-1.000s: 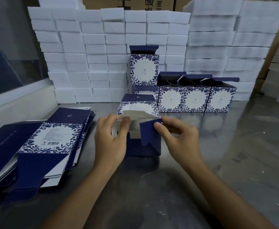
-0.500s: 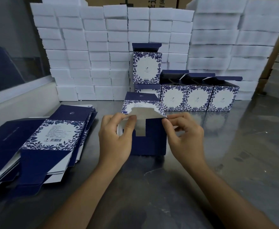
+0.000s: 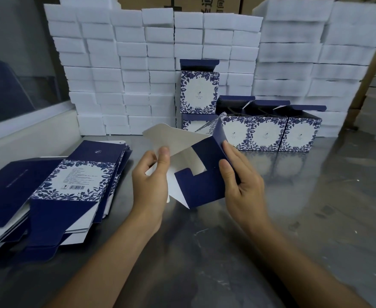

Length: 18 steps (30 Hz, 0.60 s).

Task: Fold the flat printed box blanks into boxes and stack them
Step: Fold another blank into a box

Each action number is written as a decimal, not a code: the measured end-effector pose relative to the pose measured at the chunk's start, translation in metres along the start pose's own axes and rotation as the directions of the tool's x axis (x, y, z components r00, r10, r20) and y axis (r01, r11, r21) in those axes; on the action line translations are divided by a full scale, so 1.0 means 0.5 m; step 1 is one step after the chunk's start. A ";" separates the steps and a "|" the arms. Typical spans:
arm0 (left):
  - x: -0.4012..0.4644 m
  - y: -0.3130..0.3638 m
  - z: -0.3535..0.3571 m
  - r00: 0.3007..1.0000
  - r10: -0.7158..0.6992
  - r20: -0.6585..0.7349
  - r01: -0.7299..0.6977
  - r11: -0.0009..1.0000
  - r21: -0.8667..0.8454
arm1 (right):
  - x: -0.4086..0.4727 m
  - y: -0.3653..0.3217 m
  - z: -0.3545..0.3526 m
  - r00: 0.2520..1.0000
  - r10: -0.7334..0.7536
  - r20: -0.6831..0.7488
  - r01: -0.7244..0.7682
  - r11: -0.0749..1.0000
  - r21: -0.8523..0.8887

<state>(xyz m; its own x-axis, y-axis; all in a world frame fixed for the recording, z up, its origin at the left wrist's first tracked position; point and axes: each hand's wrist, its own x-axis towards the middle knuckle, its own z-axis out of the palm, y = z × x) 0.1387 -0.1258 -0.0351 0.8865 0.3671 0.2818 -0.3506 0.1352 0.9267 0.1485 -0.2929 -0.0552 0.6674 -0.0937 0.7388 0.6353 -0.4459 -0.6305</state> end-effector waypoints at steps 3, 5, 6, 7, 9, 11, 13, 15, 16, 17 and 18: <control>-0.002 0.004 0.002 1.000 -0.003 -0.011 0.003 1.000 0.018 | 0.000 0.002 0.000 1.000 0.026 0.014 -0.026 0.999 -0.024; -0.001 0.007 0.000 0.999 -0.009 -0.035 0.010 1.000 0.020 | -0.002 0.001 0.001 0.998 0.043 0.044 -0.041 0.998 -0.049; 0.002 0.008 -0.002 0.998 -0.027 -0.052 0.027 1.000 0.002 | -0.003 0.000 0.002 0.998 0.044 0.055 -0.041 0.998 -0.052; 0.005 0.008 -0.005 0.996 -0.057 -0.067 0.055 0.998 -0.031 | -0.004 0.000 0.002 0.997 0.043 0.065 -0.040 0.998 -0.046; 0.012 0.009 -0.011 0.987 -0.132 -0.088 0.122 0.986 -0.114 | -0.004 -0.001 0.002 0.994 0.047 0.094 -0.045 0.999 -0.026; 0.016 0.010 -0.015 0.980 -0.175 -0.093 0.158 0.973 -0.167 | -0.004 -0.004 0.001 0.992 0.041 0.118 -0.039 0.999 -0.016; 0.016 0.009 -0.016 0.979 -0.183 -0.095 0.165 0.972 -0.167 | -0.004 -0.006 -0.001 0.993 0.015 0.114 -0.014 1.000 -0.008; 0.016 0.008 -0.015 0.978 -0.185 -0.098 0.169 0.974 -0.151 | -0.004 -0.007 -0.001 0.996 -0.015 0.086 0.015 1.000 -0.011; 0.016 0.007 -0.015 0.978 -0.184 -0.097 0.168 0.974 -0.153 | -0.004 -0.006 0.000 0.997 -0.029 0.065 0.030 0.999 -0.019; 0.015 0.008 -0.015 0.978 -0.184 -0.096 0.168 0.973 -0.158 | -0.004 -0.004 0.000 0.998 -0.043 0.043 0.044 0.999 -0.032; 0.015 0.007 -0.015 0.978 -0.184 -0.095 0.167 0.972 -0.165 | -0.004 -0.002 0.000 0.998 -0.053 0.025 0.054 0.998 -0.044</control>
<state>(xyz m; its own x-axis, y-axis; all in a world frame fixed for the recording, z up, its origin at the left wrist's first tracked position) 0.1419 -0.1153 -0.0315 0.9031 0.4217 0.0814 -0.2425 0.3443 0.9070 0.1465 -0.2922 -0.0564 0.6424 -0.0474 0.7649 0.6529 -0.4888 -0.5786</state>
